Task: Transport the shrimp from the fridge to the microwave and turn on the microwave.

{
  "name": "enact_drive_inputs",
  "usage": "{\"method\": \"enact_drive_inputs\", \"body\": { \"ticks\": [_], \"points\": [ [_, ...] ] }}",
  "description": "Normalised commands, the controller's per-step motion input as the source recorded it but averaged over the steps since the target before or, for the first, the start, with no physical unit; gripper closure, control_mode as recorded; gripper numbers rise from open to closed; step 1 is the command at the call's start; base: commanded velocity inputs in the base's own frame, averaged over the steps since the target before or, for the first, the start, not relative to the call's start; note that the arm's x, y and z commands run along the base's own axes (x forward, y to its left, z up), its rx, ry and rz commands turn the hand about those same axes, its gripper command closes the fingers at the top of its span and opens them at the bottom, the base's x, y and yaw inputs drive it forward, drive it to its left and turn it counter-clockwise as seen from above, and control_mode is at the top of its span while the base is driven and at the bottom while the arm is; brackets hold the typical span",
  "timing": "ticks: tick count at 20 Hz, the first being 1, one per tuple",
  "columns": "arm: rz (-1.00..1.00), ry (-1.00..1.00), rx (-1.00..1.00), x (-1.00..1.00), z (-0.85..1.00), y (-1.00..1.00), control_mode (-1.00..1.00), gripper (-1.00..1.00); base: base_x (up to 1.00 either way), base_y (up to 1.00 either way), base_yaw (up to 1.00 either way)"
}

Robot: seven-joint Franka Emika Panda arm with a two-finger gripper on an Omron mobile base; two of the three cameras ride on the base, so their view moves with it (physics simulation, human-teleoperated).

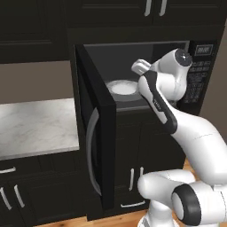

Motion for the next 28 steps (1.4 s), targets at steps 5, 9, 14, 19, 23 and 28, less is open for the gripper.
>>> {"method": "enact_drive_inputs", "body": {
  "ticks": [5,9,14,19,23,28],
  "points": [
    [0.0,0.0,0.0,0.45,-0.24,0.0,-1.0,1.0,0.0,0.0,0.0],
    [0.0,0.0,0.0,0.4,-0.21,0.0,-1.0,1.0,0.0,0.0,0.0],
    [0.0,0.04,0.0,0.4,-0.19,0.0,-1.0,1.0,0.0,0.0,0.0],
    [0.0,0.03,0.0,0.42,-0.21,0.0,-1.0,1.0,0.0,0.0,0.0],
    [0.0,0.05,0.0,0.39,-0.18,0.0,-1.0,1.0,0.0,0.0,0.0],
    [0.0,0.04,-0.01,0.38,-0.18,0.0,-1.0,1.0,0.0,0.0,0.0]
  ]
}}
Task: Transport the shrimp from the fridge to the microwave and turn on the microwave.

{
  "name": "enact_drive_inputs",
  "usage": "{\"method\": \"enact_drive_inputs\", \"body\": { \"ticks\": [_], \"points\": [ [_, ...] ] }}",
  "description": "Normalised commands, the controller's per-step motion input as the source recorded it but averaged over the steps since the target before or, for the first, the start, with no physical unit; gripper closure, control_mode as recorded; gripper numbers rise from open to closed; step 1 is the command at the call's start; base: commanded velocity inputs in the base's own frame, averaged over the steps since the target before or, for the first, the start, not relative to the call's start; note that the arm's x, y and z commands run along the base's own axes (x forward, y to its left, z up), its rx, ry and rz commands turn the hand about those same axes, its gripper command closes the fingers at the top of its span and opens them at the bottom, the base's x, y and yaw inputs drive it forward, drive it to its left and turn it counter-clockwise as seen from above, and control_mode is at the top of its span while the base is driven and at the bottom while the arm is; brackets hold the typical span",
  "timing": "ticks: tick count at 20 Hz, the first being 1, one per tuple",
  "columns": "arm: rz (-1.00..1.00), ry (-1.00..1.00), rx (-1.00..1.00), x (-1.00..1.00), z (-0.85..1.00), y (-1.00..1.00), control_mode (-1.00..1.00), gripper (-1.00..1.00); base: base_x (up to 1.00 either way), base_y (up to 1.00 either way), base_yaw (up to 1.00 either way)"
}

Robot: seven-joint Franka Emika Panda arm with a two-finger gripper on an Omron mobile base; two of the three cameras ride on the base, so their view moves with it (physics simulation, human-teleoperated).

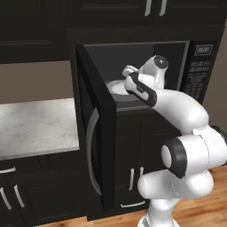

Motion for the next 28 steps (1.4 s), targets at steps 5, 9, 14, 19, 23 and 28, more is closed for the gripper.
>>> {"method": "enact_drive_inputs", "body": {
  "ticks": [5,9,14,19,23,28],
  "points": [
    [0.0,0.03,-0.01,0.35,-0.18,0.0,-1.0,1.0,0.0,0.0,0.0],
    [0.0,0.01,-0.03,0.37,-0.27,0.0,-1.0,1.0,0.0,0.0,0.0],
    [0.0,0.0,-0.02,0.35,-0.22,0.0,-1.0,1.0,0.0,0.0,0.0],
    [0.0,0.02,0.0,0.44,-0.02,0.0,-1.0,1.0,0.0,0.0,0.0],
    [0.0,0.03,0.0,0.41,-0.01,0.0,-1.0,1.0,0.0,0.0,0.0],
    [0.0,0.05,0.0,0.36,-0.05,0.0,-1.0,1.0,0.0,0.0,0.0]
  ]
}}
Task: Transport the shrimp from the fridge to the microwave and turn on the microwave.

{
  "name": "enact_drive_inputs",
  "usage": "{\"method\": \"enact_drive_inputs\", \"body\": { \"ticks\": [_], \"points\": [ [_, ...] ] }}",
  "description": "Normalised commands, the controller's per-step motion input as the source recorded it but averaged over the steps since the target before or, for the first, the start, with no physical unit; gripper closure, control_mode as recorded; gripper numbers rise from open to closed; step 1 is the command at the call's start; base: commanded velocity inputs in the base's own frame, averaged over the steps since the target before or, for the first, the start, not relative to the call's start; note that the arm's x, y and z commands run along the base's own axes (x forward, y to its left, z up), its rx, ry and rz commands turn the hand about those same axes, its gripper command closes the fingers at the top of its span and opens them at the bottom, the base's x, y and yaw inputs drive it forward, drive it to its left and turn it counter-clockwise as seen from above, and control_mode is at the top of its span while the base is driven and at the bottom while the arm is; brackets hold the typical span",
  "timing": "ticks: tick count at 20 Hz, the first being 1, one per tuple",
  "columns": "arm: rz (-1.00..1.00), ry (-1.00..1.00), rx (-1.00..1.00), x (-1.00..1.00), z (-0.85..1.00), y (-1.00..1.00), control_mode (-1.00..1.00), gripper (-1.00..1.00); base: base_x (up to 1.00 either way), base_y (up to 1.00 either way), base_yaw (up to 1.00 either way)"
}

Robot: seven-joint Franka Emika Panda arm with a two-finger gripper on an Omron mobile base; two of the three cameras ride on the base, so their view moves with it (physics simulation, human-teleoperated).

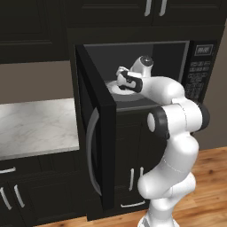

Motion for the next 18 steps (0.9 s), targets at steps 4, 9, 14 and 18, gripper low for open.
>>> {"method": "enact_drive_inputs", "body": {
  "ticks": [4,9,14,18],
  "points": [
    [0.0,0.01,0.0,0.26,-0.17,0.0,-1.0,-1.0,0.0,0.0,0.0],
    [0.0,0.0,0.0,0.08,-0.2,0.0,-1.0,-1.0,0.0,0.0,0.0],
    [0.0,0.0,0.0,0.0,-0.11,0.0,-1.0,-1.0,0.0,0.0,0.0],
    [0.0,0.0,0.0,0.0,0.0,0.0,-1.0,-1.0,0.0,0.0,0.0]
  ]
}}
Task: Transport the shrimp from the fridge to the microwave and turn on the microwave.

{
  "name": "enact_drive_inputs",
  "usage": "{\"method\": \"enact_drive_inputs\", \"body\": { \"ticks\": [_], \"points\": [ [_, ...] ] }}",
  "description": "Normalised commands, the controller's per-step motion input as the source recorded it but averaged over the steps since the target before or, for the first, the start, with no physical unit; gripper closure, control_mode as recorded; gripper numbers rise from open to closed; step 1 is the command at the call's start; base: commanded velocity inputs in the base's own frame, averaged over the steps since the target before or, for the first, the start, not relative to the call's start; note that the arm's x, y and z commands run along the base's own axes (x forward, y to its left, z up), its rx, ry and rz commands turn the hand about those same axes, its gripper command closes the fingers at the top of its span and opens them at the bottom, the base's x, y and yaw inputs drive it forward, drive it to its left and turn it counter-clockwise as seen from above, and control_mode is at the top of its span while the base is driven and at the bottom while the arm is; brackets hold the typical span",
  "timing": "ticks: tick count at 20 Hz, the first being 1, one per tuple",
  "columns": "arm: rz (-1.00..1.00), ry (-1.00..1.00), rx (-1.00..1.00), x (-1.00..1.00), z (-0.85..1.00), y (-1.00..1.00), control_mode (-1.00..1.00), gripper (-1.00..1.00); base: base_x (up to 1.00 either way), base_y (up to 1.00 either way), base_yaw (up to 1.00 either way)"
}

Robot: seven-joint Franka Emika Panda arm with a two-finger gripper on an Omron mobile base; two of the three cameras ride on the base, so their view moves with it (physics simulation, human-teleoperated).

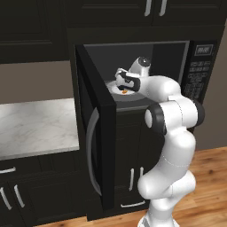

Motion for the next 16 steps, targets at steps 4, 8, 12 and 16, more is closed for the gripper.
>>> {"method": "enact_drive_inputs", "body": {
  "ticks": [4,8,12,16],
  "points": [
    [0.0,0.0,0.0,-0.02,0.04,0.0,-1.0,-1.0,0.0,0.0,0.0],
    [0.0,0.0,0.0,-0.32,0.0,0.0,-1.0,-1.0,0.0,0.0,0.0],
    [0.0,0.0,0.0,-0.65,0.0,0.0,-1.0,-1.0,0.0,0.0,0.0],
    [0.0,-0.01,0.0,-0.72,0.18,-0.03,-1.0,-1.0,0.0,0.0,0.0]
  ]
}}
